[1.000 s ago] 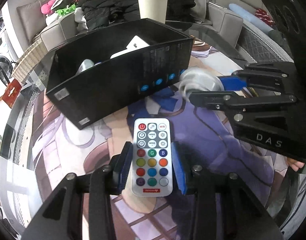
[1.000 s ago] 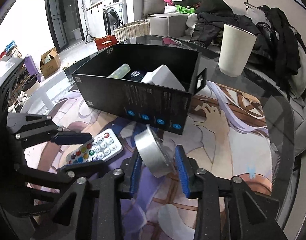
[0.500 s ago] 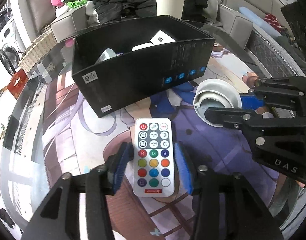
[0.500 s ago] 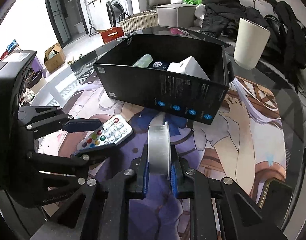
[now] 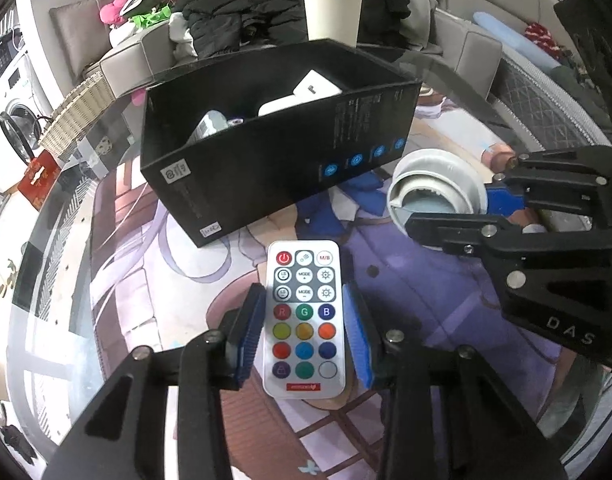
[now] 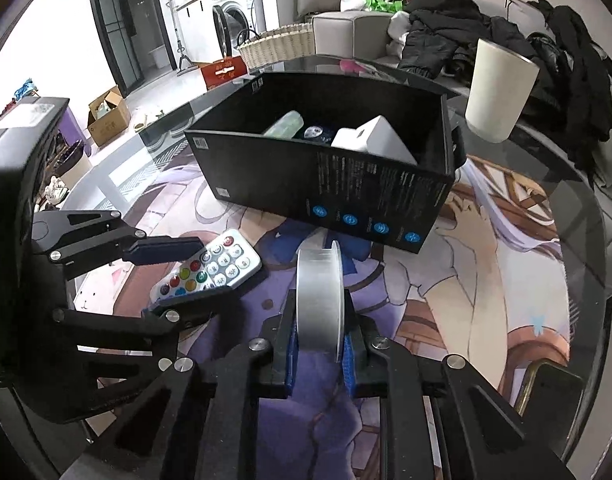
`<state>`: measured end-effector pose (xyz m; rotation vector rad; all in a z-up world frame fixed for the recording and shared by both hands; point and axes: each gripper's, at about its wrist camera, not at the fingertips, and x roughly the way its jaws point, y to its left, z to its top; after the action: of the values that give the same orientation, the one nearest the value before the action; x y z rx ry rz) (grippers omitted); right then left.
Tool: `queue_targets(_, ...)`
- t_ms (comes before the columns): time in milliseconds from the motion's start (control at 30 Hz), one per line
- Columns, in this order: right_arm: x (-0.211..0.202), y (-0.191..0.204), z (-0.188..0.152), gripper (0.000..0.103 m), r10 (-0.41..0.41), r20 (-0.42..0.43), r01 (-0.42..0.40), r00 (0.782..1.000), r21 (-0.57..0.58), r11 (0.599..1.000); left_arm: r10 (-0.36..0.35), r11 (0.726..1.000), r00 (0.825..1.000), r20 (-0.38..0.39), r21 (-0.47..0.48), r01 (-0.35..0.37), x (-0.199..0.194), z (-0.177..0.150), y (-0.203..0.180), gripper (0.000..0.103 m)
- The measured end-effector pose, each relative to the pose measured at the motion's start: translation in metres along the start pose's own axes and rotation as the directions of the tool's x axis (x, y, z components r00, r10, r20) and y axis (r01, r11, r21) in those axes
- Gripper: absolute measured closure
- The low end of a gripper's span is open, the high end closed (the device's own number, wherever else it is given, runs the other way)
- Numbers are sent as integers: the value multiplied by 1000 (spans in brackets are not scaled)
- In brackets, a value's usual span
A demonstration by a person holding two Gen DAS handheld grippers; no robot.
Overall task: Organize rigid objects
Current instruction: 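Lift tape roll in right tool and remote in left tool over box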
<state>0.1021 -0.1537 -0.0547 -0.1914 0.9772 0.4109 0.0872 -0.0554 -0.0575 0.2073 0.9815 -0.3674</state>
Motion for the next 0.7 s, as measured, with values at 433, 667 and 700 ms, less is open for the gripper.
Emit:
queue_targets(433,-59,3,7,86,7,292,-8,956,2,1000,36,998,908,417,26,-52,-91,4,-5,65)
queue_targets(667,-125,12,3,86,-54,594,63,803,5,998,110,993,697,709,-43,-114,-161,-13,8,65)
queue_targets(700,-129,14,4,86,-60,601,76,797,-2,997,111,992,693,712,-41,-116,-164,-13,12,65)
